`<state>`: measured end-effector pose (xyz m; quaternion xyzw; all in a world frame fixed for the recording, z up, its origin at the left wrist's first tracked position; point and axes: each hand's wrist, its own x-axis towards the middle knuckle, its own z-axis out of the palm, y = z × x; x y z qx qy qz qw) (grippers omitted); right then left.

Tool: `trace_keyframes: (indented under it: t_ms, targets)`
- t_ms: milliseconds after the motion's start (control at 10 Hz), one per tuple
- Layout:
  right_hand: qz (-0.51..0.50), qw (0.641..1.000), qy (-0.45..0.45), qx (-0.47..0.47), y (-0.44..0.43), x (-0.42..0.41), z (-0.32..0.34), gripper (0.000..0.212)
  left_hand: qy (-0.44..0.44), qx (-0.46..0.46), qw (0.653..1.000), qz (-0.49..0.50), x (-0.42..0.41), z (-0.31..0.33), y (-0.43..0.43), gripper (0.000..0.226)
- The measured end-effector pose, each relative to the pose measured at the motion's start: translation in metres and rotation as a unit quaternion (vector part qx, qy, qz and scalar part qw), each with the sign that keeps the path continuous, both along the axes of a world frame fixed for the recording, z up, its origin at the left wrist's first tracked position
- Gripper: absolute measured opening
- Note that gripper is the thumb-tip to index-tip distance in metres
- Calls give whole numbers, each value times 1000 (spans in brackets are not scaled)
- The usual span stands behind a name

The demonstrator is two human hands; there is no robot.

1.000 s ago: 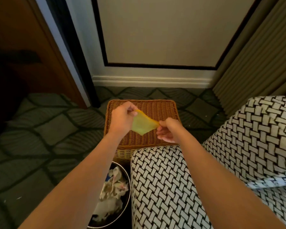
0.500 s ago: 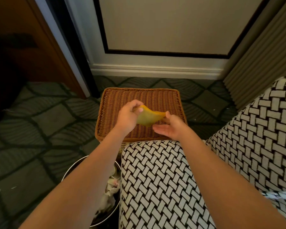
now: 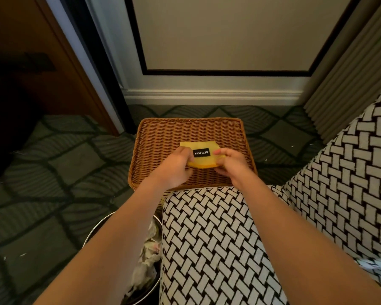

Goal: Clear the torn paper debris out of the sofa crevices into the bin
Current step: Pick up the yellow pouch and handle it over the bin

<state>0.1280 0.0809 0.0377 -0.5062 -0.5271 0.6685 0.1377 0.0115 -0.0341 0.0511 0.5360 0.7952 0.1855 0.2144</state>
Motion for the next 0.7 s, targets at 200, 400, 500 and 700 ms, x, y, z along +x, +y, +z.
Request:
trace_keyframes:
  t_ms: [200,400,500,700]
  targets:
    - [137,976,-127,110,-3,-6,-10,34,120,-154,980,-43,4,-10,-2,32]
    - [109,975,-156,111,3,-6,-16,23,148,-175,971,-60,-3,-26,5,50]
    - [82,970,-215,85,1,-6,-19,34,143,-205,967,-55,-11,-35,0,33]
    - [66,958,-209,183,-11,1,-1,28,120,-150,980,-55,-23,-20,-11,29]
